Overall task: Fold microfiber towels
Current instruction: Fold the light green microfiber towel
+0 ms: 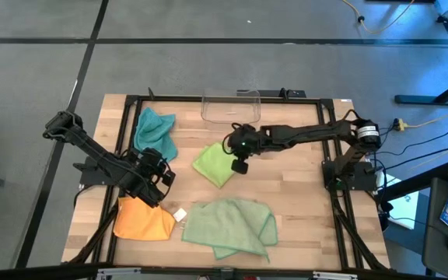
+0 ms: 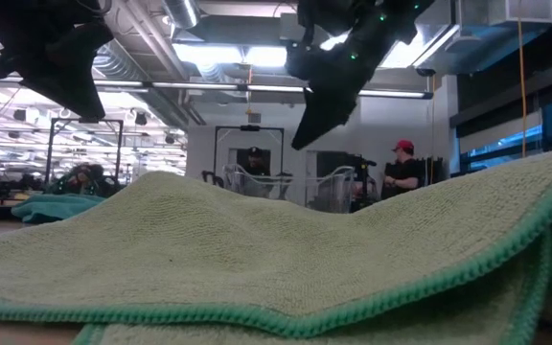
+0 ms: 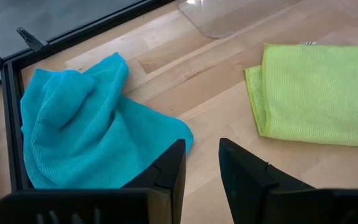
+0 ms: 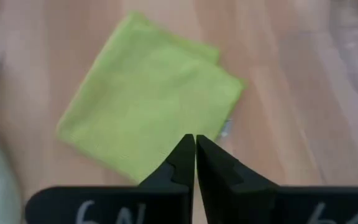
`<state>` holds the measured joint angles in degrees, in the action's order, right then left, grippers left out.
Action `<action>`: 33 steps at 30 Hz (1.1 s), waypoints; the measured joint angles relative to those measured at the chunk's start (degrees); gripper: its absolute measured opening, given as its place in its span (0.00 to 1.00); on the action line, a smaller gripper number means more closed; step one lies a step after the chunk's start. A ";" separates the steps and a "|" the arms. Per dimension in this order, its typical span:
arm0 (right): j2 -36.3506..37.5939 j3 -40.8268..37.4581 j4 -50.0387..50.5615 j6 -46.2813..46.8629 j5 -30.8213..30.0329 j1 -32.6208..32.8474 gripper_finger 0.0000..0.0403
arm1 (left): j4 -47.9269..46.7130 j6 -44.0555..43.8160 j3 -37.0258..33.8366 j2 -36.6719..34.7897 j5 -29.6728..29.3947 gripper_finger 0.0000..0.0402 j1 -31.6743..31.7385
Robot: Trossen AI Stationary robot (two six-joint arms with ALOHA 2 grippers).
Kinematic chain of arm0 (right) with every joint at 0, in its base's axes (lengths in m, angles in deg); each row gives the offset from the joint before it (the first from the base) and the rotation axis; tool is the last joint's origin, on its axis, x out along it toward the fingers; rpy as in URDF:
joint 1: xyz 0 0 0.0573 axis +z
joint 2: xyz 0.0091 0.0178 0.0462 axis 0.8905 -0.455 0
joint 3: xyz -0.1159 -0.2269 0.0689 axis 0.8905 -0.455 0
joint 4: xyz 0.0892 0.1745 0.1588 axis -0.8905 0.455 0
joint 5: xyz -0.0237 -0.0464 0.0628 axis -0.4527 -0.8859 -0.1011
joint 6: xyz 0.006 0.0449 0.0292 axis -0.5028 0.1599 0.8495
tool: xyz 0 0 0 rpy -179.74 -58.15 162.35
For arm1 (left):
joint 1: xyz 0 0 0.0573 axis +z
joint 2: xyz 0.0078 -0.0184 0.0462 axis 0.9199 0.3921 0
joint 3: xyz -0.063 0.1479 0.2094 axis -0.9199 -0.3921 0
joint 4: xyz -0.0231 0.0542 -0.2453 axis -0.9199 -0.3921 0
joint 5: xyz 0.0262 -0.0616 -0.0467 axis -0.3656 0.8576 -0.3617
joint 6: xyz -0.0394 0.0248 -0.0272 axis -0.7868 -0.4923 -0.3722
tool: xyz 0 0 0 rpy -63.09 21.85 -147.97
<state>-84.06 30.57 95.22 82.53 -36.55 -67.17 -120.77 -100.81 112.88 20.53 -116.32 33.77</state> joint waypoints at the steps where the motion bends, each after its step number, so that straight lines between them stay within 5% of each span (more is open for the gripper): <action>1: -0.02 0.00 -0.12 -2.06 1.38 0.00 0.04 | -0.02 0.00 0.00 0.00 0.00 0.22 0.00; 6: -0.02 0.13 -3.91 -7.51 2.55 0.07 0.04 | 0.08 1.66 0.00 0.00 0.00 0.22 0.01; 18: -0.02 0.15 -3.44 -3.01 1.80 -0.24 0.11 | 1.92 7.78 0.00 0.00 -0.02 0.22 0.02; 27: -0.02 0.15 -1.12 -4.15 1.71 -0.97 0.41 | 20.88 37.53 0.00 0.00 -4.51 0.22 3.42; 33: -0.02 0.15 9.30 -4.05 1.61 -1.40 0.46 | 36.50 66.83 0.02 1.53 3.97 0.23 13.45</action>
<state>-84.08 30.72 104.51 78.48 -34.94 -68.56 -84.26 -33.98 112.91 22.06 -112.35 47.22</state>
